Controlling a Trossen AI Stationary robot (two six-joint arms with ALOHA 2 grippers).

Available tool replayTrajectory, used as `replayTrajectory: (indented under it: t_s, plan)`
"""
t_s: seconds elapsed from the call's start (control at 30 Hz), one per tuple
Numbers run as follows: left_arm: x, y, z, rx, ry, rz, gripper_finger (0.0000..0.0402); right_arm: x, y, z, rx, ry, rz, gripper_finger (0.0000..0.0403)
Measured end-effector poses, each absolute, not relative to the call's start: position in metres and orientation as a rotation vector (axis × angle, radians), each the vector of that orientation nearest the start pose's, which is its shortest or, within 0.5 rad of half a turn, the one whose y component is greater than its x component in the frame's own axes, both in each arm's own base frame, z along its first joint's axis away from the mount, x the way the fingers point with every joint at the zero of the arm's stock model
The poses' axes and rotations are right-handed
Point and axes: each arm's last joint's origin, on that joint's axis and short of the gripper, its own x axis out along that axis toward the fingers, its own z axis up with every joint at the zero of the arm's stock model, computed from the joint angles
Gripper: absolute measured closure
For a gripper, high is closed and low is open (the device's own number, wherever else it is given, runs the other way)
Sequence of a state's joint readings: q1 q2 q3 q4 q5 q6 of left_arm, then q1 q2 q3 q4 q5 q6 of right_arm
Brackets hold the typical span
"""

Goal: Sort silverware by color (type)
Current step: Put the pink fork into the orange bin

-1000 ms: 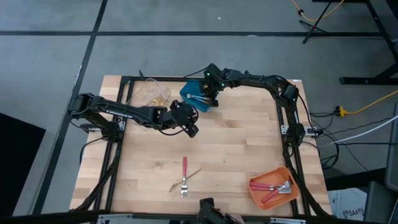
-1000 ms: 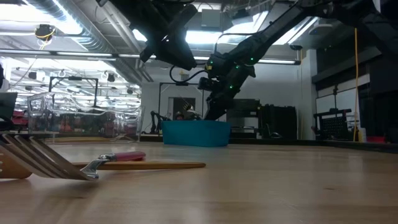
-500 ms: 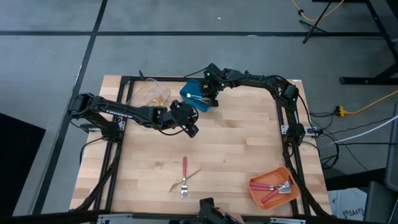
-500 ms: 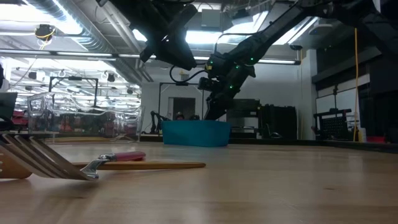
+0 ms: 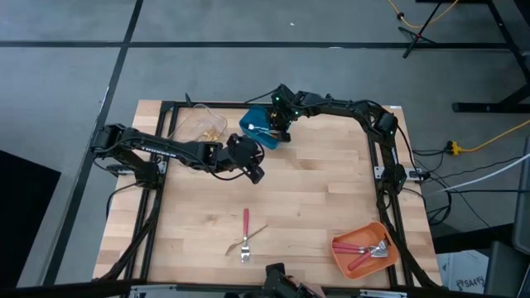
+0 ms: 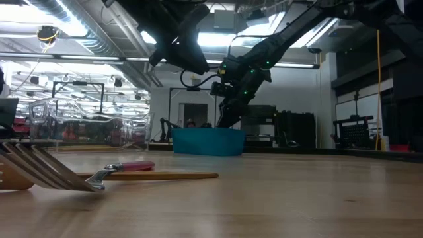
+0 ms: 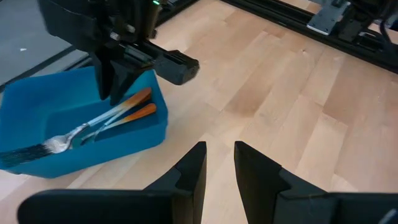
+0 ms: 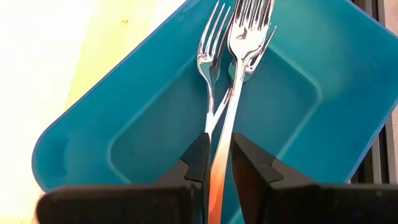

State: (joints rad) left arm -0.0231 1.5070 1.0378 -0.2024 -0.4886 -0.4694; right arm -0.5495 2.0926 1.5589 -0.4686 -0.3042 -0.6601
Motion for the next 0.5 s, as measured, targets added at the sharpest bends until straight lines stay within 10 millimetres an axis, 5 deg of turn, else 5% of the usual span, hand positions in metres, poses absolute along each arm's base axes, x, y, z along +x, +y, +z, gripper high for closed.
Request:
replayTrajectory:
  t_s: [0.5]
  plan:
    - [0.323, -0.014, 0.25, -0.429, 0.587, 0.387, 0.0325, 0.383, -0.225, 0.179, -0.195, 0.933, 0.084, 0.0349]
